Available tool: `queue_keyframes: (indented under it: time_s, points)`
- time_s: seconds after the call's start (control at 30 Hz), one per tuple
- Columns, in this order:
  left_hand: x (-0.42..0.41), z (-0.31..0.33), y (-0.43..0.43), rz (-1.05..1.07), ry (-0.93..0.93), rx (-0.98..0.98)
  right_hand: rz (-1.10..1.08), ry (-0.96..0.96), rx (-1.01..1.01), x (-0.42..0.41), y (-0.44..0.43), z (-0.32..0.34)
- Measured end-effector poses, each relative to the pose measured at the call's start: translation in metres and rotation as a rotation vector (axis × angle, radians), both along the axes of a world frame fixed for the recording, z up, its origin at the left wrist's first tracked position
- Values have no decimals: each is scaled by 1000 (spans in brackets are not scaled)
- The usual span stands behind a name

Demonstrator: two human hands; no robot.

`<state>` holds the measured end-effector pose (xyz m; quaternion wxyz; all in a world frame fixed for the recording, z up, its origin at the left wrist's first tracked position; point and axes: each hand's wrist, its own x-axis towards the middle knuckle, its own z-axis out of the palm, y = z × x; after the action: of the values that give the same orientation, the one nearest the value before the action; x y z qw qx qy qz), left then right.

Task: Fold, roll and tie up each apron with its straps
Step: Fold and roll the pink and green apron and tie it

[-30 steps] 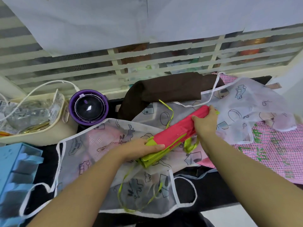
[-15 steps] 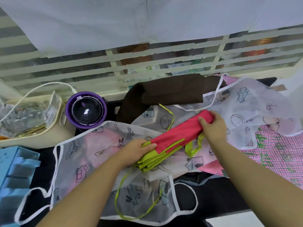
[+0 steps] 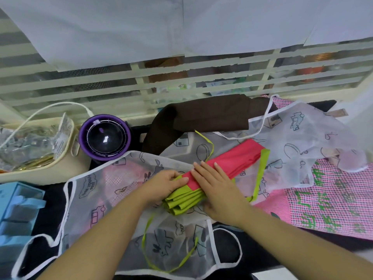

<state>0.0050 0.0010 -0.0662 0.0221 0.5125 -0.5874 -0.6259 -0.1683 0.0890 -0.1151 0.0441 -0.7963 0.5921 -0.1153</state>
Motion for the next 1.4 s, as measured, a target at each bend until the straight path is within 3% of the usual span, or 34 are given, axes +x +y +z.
queue_keyframes:
  time_s: [0.2, 0.3, 0.47, 0.6, 0.73, 0.87, 0.97, 1.1, 1.2, 1.27, 1.4]
  points:
    - [9, 22, 13, 107, 212, 287, -141, -540, 7, 6, 7, -17]
    - [13, 38, 17, 83, 272, 319, -185, -714, -2, 9, 8, -13]
    - [4, 56, 18, 94, 425, 419, -300, -914, 188, 1, 14, 5]
    - [-15, 47, 9, 19, 259, 108, -330, -1056, 328, -1, 20, 32]
    - [-32, 36, 12, -273, 111, -202, -411, -1148, 467, -9, 27, 45]
    - [-44, 34, 16, -333, 148, -173, -512, -1170, 557, -21, 32, 48]
    - [-46, 31, 16, -348, 187, -125, -483, -1334, 515, -20, 32, 54]
    - [-49, 20, 23, -402, 149, -205, -388, -1144, 325, -22, 34, 41]
    - [-50, 15, 28, -359, 124, -240, -391, -1151, 262, -18, 36, 46]
    - [-50, 19, 32, -401, 100, -296, -395, -1055, 264, -19, 34, 51]
    - [-50, 31, 36, -499, 136, -348, -357, -1195, 352, -19, 32, 75]
